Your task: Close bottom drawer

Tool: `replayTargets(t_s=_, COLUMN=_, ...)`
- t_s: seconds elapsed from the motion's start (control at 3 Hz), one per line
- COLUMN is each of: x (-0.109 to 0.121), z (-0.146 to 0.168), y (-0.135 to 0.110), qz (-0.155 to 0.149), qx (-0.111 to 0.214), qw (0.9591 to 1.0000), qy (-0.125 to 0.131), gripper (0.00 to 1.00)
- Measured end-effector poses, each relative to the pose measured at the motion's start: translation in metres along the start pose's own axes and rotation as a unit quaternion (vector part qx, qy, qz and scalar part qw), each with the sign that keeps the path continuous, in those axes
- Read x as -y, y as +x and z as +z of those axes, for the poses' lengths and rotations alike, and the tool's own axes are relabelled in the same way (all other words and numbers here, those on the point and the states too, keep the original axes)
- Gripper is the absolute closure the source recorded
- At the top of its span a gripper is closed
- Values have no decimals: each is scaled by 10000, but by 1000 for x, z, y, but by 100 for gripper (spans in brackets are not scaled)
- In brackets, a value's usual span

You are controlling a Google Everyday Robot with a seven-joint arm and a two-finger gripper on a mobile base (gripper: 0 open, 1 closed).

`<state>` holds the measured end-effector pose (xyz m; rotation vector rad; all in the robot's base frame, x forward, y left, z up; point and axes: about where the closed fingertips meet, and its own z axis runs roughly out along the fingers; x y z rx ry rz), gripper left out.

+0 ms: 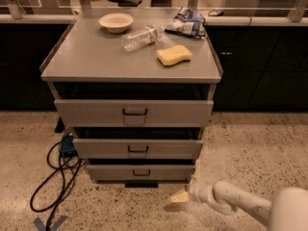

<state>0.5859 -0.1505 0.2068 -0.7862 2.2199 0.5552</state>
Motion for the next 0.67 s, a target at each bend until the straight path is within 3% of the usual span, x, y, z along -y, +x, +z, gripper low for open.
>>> replayTargets(t_s=0.33, x=-7, z=-20, y=29, qz=310, qx=-23, qw=9992, qy=258, gripper=0)
replayTargets(t_s=0.67, x=-7, z=-20, y=29, qz=310, qx=-23, qw=9992, qy=258, gripper=0)
